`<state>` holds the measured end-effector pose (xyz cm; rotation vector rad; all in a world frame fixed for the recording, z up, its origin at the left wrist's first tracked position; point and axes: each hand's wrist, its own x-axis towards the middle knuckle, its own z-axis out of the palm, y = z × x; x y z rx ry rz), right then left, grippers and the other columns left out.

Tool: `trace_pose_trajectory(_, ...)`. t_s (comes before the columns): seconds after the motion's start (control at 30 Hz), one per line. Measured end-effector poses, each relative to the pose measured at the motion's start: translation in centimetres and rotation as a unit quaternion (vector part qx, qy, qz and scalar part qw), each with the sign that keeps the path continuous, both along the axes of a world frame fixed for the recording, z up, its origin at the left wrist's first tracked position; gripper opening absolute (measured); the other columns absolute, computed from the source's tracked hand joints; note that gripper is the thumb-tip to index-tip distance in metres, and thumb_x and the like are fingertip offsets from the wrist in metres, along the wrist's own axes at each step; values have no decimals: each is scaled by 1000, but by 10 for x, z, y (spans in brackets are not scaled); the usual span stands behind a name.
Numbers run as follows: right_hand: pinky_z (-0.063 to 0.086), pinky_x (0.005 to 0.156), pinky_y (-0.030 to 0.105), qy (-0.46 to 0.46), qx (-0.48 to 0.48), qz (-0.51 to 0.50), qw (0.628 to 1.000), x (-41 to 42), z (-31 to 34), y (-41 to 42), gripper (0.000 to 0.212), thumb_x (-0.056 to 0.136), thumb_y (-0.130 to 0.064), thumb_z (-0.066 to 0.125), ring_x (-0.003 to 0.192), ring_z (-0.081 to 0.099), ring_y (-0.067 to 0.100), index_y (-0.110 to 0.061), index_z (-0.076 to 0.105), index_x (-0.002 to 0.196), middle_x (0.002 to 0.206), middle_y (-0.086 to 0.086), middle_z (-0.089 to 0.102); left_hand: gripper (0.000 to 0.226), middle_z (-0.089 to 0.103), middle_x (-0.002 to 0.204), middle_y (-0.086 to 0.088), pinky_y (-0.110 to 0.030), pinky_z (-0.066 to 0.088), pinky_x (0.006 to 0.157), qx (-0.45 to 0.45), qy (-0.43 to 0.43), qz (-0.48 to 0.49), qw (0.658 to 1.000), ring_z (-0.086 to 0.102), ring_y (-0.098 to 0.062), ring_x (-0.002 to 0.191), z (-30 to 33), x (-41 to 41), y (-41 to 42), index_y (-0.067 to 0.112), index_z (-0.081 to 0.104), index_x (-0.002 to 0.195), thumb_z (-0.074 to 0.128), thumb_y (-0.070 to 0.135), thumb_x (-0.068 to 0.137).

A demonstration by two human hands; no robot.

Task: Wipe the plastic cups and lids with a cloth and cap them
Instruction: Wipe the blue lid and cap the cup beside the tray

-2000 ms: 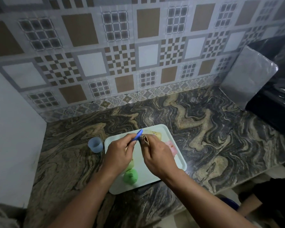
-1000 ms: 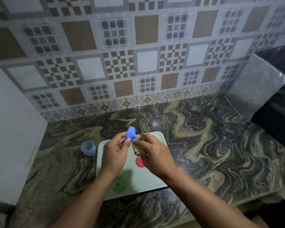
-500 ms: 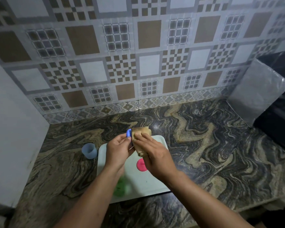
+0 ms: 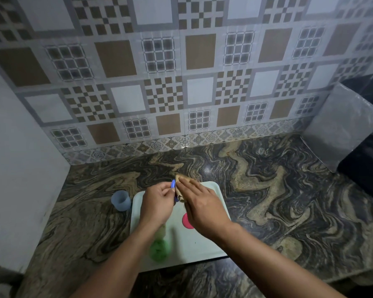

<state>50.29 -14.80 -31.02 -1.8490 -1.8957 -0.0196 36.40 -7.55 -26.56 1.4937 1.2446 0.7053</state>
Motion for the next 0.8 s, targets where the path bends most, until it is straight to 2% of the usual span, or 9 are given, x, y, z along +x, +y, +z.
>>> trace_pose_trajectory(0.1,54,94,44,58,-66,-38,995,7,16,6,36,99,-25,40,122,65,30,-27,58,130,129,-2,71,19,79,82,13,-48,61,84,56,28,-34,997,74,-7,81,-1,-1,-3,37,74,92,58,27,90)
trace_pose_trajectory(0.23,47,112,55,-40,-105,-26,993,-16,17,-12,64,92,-23,51,145,51,29,-16,46,155,164,5,48,21,78,81,15,-44,61,78,99,61,-31,993,74,-5,76,2,-4,-2,26,75,102,59,15,96)
trace_pose_trajectory(0.37,44,111,62,-109,-98,-63,987,-23,15,-14,68,91,-24,64,139,58,32,-14,47,156,164,7,47,20,76,77,15,-38,60,72,124,99,-56,986,71,-5,72,1,-5,-3,29,76,99,60,18,95)
trace_pose_trajectory(0.43,40,112,56,-44,-174,-97,979,-14,17,-2,51,96,-25,59,136,58,30,-17,52,145,155,5,56,23,75,72,14,-35,59,70,101,99,-81,987,69,-8,67,-4,-6,-5,35,76,89,61,18,94)
trace_pose_trajectory(0.53,47,80,38,80,-272,-151,947,10,16,7,12,94,-30,59,109,68,36,-22,59,104,118,10,74,22,78,79,0,-53,60,83,48,68,-89,993,73,-20,78,-12,-11,-5,47,74,85,61,29,88)
trace_pose_trajectory(0.63,48,71,40,159,-212,-177,948,31,9,2,16,103,-30,48,101,67,43,-18,59,100,107,15,74,33,79,82,7,-59,58,86,25,57,-66,996,74,-34,92,-13,-16,-3,54,72,83,58,25,88)
trace_pose_trajectory(0.7,54,82,44,195,-110,-161,961,22,14,-4,20,101,-23,48,107,67,38,-21,65,111,113,10,75,41,79,82,10,-56,58,89,2,49,-58,997,74,-33,95,-12,-13,0,52,73,81,58,16,92)
trace_pose_trajectory(0.73,54,94,43,206,-74,-118,969,13,17,-7,33,100,-20,47,120,65,33,-21,67,126,130,8,72,38,79,81,9,-53,58,90,-10,41,-52,998,75,-29,92,-11,-10,0,45,76,83,58,14,93)
trace_pose_trajectory(0.8,44,117,41,173,-76,-27,982,-8,20,-17,58,98,-15,45,150,44,23,-15,49,156,165,5,46,25,78,78,3,-43,61,87,-35,-15,-9,999,75,-21,80,-6,-1,-1,25,78,90,59,9,96)
